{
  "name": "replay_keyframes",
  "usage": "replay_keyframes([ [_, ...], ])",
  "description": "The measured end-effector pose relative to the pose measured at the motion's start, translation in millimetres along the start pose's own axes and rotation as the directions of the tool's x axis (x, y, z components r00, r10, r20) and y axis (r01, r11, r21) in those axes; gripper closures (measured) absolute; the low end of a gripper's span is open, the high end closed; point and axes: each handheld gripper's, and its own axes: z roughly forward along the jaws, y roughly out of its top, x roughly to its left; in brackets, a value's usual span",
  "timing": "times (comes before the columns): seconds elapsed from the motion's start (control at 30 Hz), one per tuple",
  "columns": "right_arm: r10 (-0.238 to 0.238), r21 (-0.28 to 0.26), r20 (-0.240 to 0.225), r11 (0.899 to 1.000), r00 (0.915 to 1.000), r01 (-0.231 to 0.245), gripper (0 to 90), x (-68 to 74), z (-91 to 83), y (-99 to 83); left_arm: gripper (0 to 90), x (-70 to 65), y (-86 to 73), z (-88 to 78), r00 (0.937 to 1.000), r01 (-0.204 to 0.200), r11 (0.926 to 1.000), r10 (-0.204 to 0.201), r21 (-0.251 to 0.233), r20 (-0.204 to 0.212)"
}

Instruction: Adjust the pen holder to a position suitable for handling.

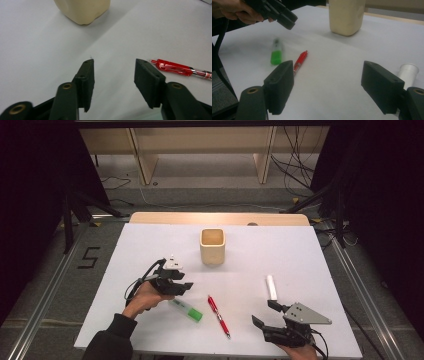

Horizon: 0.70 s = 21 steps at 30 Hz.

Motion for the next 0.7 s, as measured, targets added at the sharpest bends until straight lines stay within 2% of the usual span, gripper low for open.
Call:
replay_keyframes([
  [0.17, -0.003, 0.001, -0.005, 1.000, 1.0000, 0.003, 27.1, -0.9, -0.3, -0.8, 71.4, -6.7, -0.9, -0.8, 0.9994, -0.026, 0.9995, 0.026, 0.018, 0.025],
  [0.23, 0.004, -0.004, -0.006, 1.000, 1.0000, -0.004, 27.0, -1.2, -0.8, -0.9, 78.0, -8.8, -1.3, -0.6, 0.9991, -0.039, 0.9988, 0.038, 0.029, 0.019],
  [0.37, -0.001, -0.002, -0.006, 1.000, 1.0000, 0.001, 27.0, -1.0, -1.1, -0.9, 88.7, -9.5, -4.3, 1.0, 0.9994, -0.035, 0.9979, 0.034, 0.054, 0.007],
  [0.7, 0.001, 0.001, -0.007, 1.000, 1.0000, -0.001, 27.1, -0.4, -0.1, -0.8, 89.1, -7.8, -14.8, 3.2, 0.9985, -0.048, 0.9932, 0.050, 0.106, -0.020],
])
